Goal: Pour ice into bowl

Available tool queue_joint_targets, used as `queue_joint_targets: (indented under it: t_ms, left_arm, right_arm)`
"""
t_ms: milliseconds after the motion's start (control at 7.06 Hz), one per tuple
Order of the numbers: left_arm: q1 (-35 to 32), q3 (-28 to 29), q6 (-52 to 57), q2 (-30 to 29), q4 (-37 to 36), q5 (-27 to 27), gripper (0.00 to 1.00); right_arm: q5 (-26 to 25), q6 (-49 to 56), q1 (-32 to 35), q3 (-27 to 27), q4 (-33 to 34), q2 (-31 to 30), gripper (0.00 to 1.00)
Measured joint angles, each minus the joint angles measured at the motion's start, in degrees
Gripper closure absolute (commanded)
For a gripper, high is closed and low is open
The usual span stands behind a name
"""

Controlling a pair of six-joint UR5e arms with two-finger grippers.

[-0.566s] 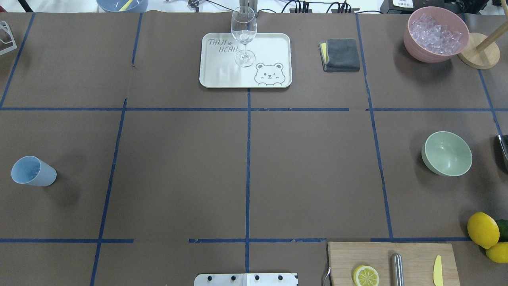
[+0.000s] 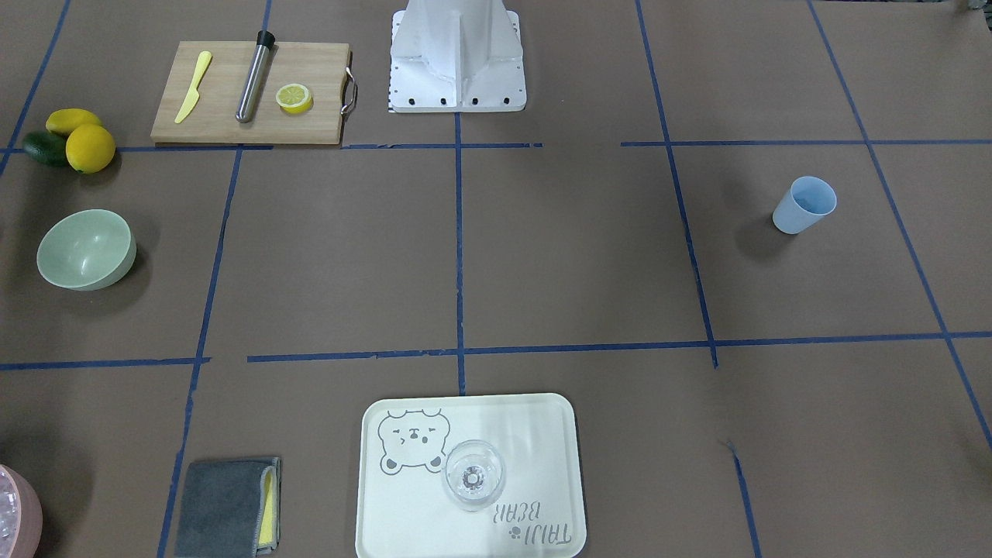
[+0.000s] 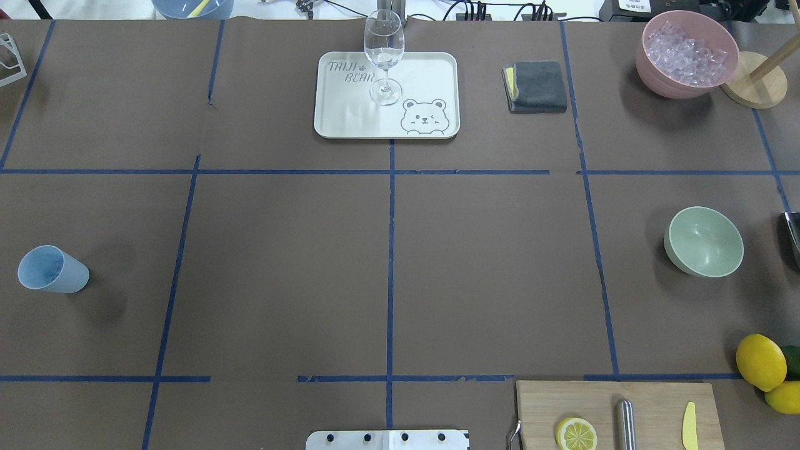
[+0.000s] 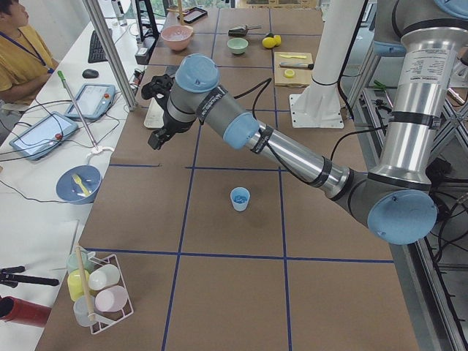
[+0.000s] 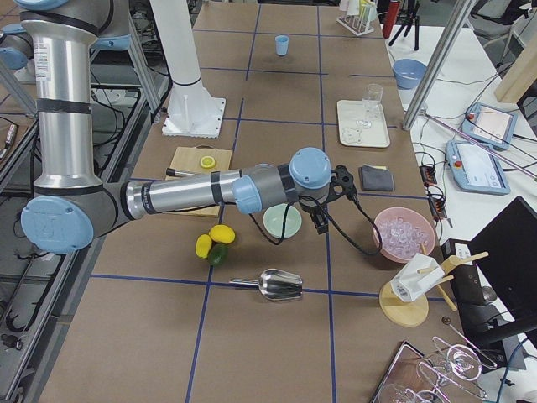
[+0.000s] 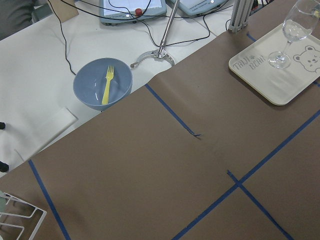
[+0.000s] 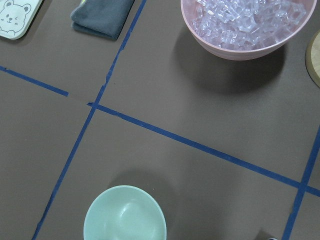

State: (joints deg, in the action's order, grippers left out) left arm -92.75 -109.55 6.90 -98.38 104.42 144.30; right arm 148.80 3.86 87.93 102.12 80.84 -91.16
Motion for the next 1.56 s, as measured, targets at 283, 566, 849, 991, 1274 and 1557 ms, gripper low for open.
queue_joint_targets:
  t_ms: [283, 566, 849, 991, 1274, 1557]
  left_arm:
    - [0.2, 0.3, -0.3, 0.0, -0.6, -0.1, 0.00]
    - [1.1, 2.6, -0.9, -0.1, -6.6, -3.1, 0.00]
    - [2.9, 4.0, -1.1, 0.0, -15.3, -11.8, 0.00]
    - [4.0, 4.8, -1.1, 0.2, -17.8, -15.3, 0.00]
    - [4.9, 6.5, -0.9, 2.1, -18.8, -17.1, 0.00]
    - [5.7, 6.9, -0.7, 3.0, -18.6, -16.4, 0.00]
  right_arm:
    - [-1.5, 0.3, 0.0, 0.1, 0.0, 0.4, 0.00]
    - [-8.1, -0.2, -1.4, -2.5, 0.4, 0.7, 0.00]
    - [-9.9, -0.6, -3.0, -9.2, 0.3, 0.8, 0.00]
    - [-9.8, -0.6, -4.1, -10.7, 0.2, 0.7, 0.00]
    - [-8.2, -5.2, -7.6, -10.6, -0.3, 0.2, 0.00]
    - [-8.4, -19.2, -13.3, -9.0, -7.3, -1.9, 0.00]
